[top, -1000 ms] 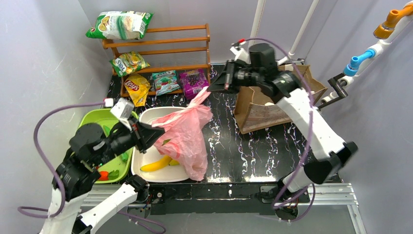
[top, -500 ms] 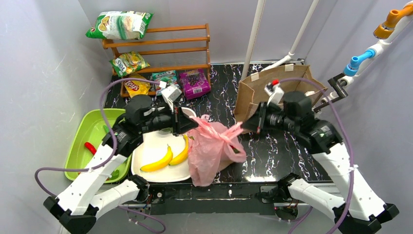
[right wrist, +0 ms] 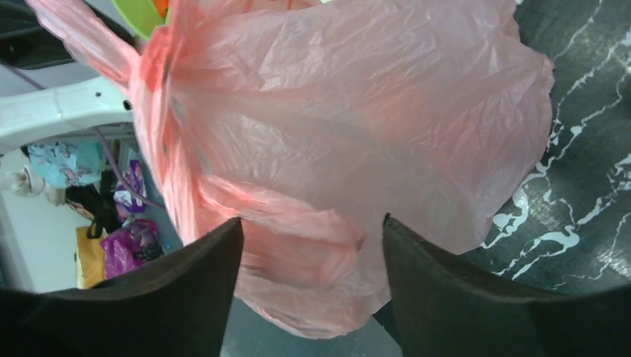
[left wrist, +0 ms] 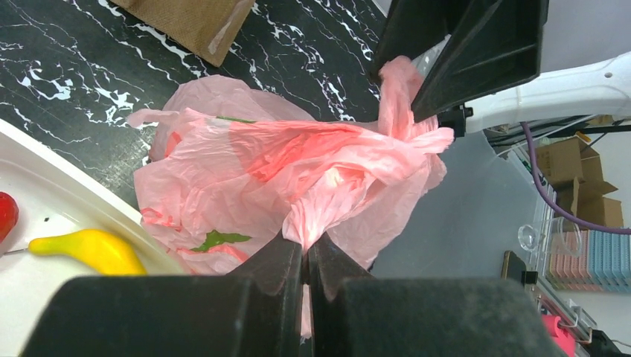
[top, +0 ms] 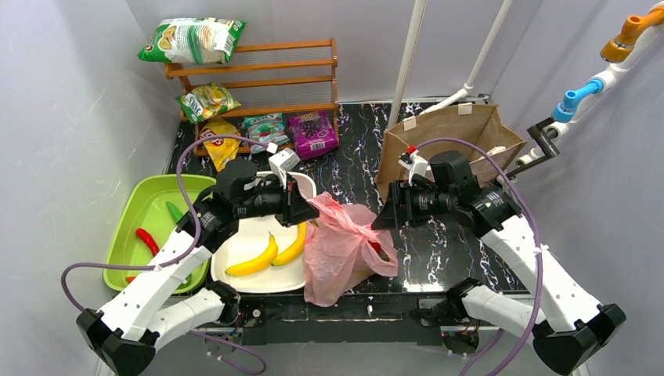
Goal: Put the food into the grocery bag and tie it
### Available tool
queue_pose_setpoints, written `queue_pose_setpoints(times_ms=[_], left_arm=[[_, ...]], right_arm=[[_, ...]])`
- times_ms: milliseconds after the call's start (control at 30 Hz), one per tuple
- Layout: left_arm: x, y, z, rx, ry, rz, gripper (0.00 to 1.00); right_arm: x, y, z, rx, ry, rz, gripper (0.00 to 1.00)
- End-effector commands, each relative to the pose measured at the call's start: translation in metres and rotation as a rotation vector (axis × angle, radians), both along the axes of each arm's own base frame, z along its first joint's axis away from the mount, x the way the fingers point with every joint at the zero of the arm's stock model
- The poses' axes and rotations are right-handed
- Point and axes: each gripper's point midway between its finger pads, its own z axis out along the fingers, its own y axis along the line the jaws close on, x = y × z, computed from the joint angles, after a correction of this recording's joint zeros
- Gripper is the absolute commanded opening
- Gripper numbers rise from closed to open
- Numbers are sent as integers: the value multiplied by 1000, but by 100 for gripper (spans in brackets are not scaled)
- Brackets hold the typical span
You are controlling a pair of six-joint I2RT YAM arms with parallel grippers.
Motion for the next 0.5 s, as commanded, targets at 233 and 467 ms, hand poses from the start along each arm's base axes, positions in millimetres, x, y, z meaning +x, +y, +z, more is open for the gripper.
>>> queue_pose_setpoints(times_ms=[233, 467], left_arm=[[-15, 4, 19, -24, -19, -42, 0], [-13, 2, 20, -27, -12, -43, 0]], right_arm=[[1, 12, 46, 179, -103, 74, 94], [13, 8, 35, 249, -42, 69, 91]])
